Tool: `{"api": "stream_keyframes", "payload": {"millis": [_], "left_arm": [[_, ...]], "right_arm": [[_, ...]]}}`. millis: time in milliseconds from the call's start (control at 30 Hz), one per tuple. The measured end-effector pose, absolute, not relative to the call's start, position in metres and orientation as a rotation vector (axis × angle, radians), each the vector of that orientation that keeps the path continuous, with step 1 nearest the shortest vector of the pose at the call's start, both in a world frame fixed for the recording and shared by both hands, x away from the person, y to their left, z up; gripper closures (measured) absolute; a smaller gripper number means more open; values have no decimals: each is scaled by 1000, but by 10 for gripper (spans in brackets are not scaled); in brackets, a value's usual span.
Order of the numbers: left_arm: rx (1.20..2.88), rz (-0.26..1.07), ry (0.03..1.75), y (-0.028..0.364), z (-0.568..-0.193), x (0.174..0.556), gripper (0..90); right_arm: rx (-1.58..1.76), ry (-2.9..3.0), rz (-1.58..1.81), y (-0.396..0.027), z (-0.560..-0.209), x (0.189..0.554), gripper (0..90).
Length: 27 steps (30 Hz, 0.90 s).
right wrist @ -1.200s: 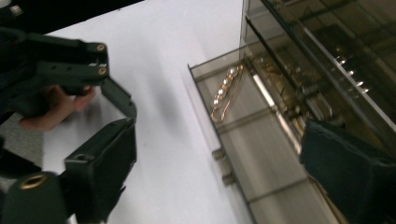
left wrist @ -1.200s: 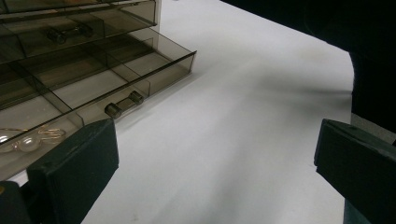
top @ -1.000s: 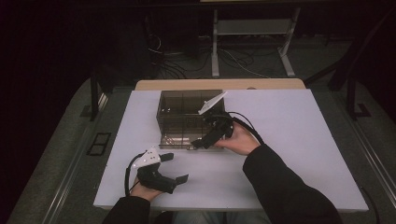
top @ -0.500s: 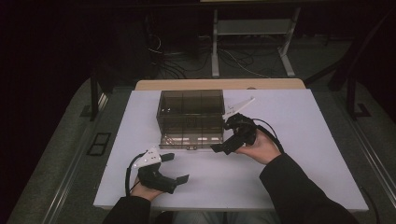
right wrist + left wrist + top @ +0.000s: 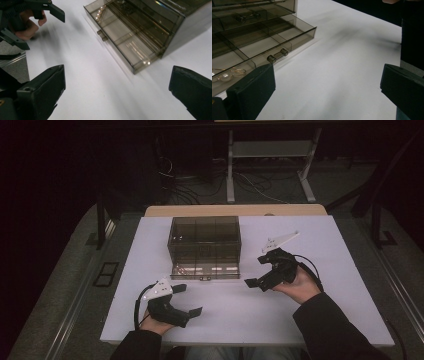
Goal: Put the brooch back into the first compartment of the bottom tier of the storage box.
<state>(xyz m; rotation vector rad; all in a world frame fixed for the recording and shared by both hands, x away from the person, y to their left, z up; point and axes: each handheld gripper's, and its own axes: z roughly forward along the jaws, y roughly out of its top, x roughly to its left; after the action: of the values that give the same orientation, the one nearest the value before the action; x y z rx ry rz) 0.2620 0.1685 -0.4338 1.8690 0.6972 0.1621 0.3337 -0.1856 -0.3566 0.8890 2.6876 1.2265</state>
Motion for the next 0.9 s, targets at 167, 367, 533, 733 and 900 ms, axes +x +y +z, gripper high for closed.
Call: {"api": "stream_keyframes", "payload": {"millis": [167,367,533,733,900], "left_arm": [[1871,167,693,169,-434,262,0],[1870,165,697,169,-434,262,0],[1870,163,699,169,-434,262,0],[1872,167,698,169,-434,262,0],[1870,164,702,169,-434,262,0]], "right_arm": [[920,2670,1233,-197,-360,329,3],[944,2660,1234,-208,-364,323,3],[974,2641,1245,-217,-368,319,3],[996,2630,1240,-227,-371,316,3],[1030,2610,1248,-235,-375,312,3]]}}
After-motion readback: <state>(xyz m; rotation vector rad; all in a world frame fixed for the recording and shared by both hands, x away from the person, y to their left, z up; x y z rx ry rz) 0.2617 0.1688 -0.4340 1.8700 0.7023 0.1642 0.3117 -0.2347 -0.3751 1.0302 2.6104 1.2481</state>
